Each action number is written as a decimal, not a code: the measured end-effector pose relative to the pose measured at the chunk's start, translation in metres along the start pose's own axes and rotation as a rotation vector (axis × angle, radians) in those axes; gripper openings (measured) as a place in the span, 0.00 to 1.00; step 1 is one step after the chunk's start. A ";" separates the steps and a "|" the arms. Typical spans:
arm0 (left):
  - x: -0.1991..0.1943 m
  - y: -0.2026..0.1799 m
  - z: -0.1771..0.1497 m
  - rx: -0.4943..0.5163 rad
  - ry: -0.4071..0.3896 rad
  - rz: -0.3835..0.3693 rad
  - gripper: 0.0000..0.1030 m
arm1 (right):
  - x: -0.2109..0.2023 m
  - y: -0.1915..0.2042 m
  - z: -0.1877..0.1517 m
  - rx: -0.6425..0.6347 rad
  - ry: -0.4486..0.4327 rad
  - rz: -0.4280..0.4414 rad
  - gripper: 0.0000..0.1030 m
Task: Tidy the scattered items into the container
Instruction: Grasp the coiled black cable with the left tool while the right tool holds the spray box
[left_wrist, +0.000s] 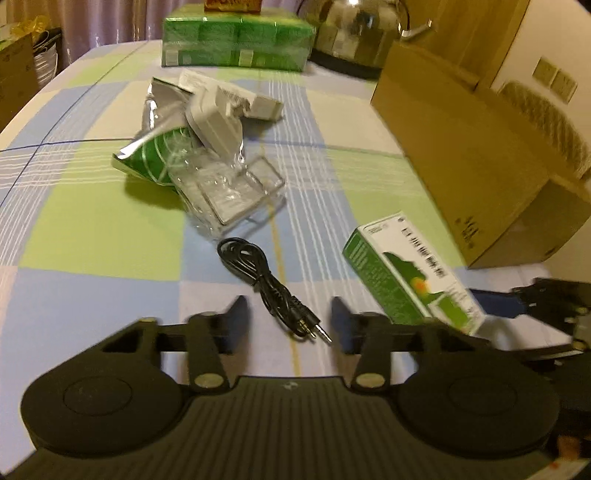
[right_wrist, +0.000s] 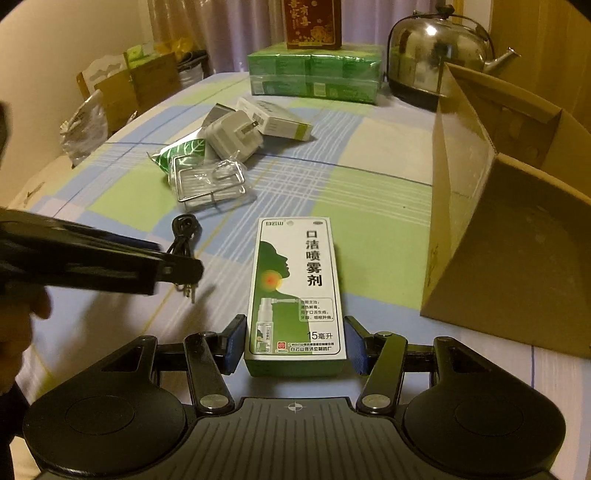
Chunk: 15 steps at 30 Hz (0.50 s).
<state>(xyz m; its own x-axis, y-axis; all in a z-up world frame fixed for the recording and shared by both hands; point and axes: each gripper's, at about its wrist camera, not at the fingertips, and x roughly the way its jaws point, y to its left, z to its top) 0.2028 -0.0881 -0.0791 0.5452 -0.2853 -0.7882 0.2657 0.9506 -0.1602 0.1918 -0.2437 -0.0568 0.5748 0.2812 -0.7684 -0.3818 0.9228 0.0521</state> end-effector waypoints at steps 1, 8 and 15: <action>0.000 -0.001 0.000 0.014 0.003 0.004 0.24 | 0.000 0.000 0.000 -0.001 -0.002 0.000 0.51; -0.025 0.002 -0.022 0.129 0.052 -0.006 0.09 | -0.008 0.005 -0.011 0.014 -0.014 0.009 0.51; -0.041 0.011 -0.037 0.126 0.052 0.019 0.15 | -0.015 0.010 -0.022 0.048 -0.024 0.009 0.51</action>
<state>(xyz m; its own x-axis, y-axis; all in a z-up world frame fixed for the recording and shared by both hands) 0.1537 -0.0618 -0.0701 0.5098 -0.2578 -0.8208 0.3553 0.9320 -0.0721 0.1635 -0.2444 -0.0587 0.5888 0.2950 -0.7525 -0.3523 0.9316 0.0896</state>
